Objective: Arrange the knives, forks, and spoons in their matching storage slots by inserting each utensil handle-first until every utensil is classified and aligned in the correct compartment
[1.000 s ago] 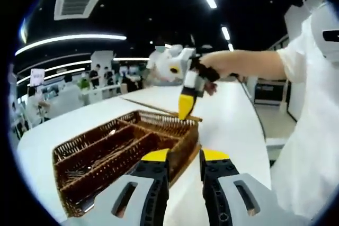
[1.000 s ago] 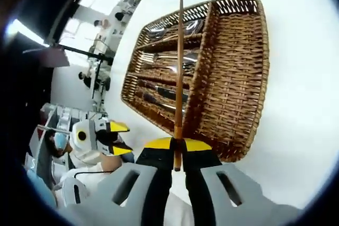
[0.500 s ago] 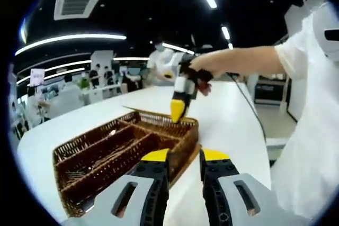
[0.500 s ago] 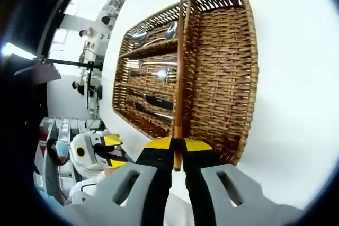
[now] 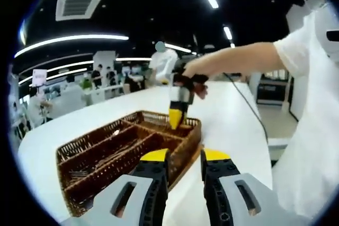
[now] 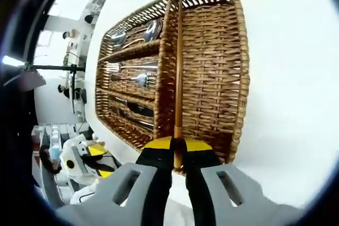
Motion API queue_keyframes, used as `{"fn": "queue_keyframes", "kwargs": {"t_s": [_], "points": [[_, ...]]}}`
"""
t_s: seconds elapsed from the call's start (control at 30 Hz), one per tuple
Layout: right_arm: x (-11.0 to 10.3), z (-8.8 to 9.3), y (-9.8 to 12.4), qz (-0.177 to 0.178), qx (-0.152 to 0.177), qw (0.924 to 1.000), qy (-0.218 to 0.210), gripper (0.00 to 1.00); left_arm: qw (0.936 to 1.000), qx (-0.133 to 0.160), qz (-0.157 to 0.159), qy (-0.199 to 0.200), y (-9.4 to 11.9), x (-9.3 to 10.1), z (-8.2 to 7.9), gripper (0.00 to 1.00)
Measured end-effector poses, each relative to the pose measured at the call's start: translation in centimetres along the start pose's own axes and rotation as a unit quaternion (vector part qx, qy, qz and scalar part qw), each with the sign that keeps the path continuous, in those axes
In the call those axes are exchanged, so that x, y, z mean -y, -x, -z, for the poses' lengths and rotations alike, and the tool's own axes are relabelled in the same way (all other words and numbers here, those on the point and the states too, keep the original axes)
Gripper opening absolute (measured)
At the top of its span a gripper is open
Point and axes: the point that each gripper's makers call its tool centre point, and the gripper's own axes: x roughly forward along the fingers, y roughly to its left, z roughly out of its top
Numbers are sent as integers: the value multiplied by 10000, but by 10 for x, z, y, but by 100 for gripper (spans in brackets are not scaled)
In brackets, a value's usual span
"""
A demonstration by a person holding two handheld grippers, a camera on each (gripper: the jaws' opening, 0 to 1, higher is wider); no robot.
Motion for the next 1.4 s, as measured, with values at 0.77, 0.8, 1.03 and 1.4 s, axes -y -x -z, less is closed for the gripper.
{"fn": "queue_keyframes", "kwargs": {"t_s": [0.77,0.8,1.03,1.4], "points": [[20,3,-23,651,-354,9970,-231,6,10000,38,58,-7,10,-8,3,22],[20,3,-23,652,-368,9969,-238,6,10000,35,58,-8,10,-9,3,22],[23,5,-24,661,-440,9967,-165,7,10000,33,46,8,12,-12,5,22],[23,2,-23,672,-503,9964,-86,9,10000,9,30,10,10,-10,5,22]]}}
